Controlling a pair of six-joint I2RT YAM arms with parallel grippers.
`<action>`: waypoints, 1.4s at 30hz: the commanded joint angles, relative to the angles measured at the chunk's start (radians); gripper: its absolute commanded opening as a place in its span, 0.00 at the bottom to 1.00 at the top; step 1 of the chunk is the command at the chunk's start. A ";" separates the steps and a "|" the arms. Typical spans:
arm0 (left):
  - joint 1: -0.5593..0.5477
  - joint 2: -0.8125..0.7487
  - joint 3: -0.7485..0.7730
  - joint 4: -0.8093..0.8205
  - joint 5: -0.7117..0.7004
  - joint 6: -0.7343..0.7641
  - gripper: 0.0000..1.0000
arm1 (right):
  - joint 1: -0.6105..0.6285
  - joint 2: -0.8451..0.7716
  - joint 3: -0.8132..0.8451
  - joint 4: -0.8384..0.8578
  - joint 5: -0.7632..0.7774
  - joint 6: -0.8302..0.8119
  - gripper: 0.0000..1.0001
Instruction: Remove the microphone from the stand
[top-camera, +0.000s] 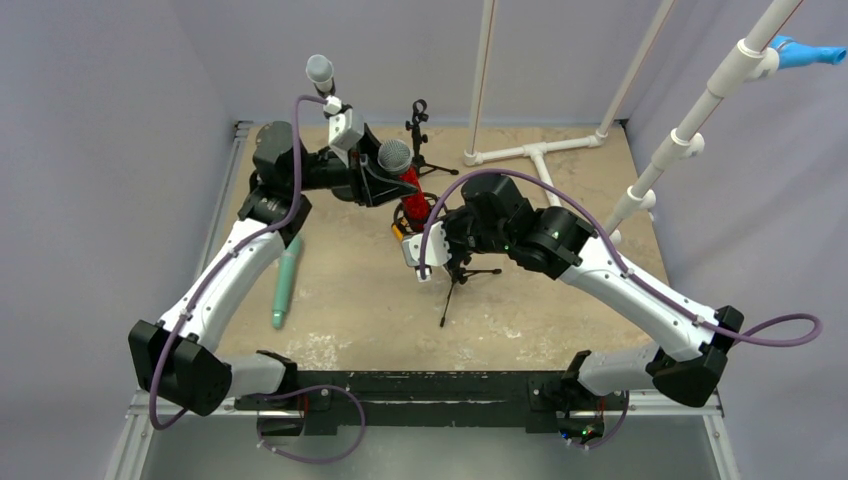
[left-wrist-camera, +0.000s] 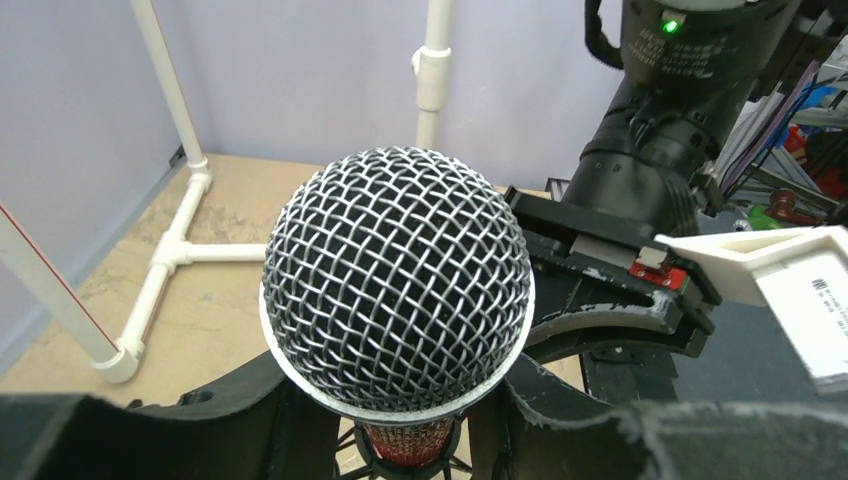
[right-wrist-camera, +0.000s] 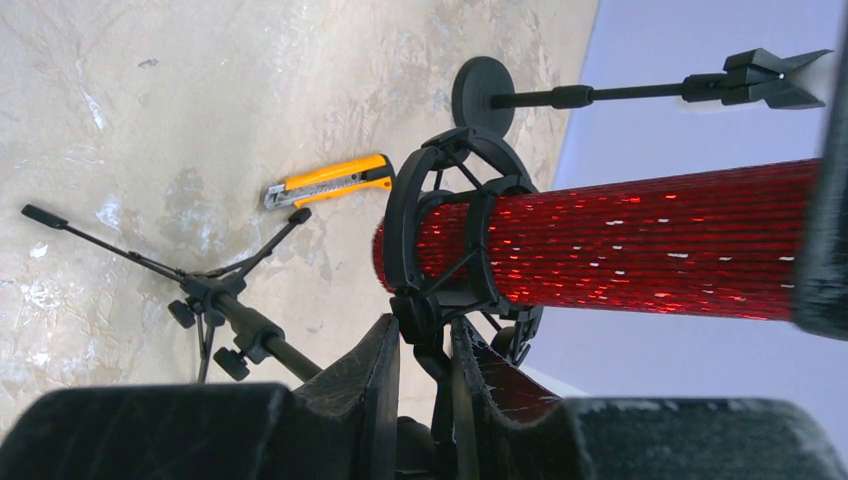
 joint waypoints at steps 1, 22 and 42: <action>0.000 -0.074 0.122 -0.078 0.066 0.006 0.00 | -0.010 0.032 -0.050 -0.114 0.053 0.040 0.00; 0.127 -0.177 0.375 -0.655 -0.139 0.178 0.00 | -0.010 0.031 -0.014 -0.108 0.021 0.094 0.00; 0.255 -0.155 0.195 -1.073 -0.625 0.379 0.00 | -0.010 0.032 0.049 -0.096 0.022 0.145 0.28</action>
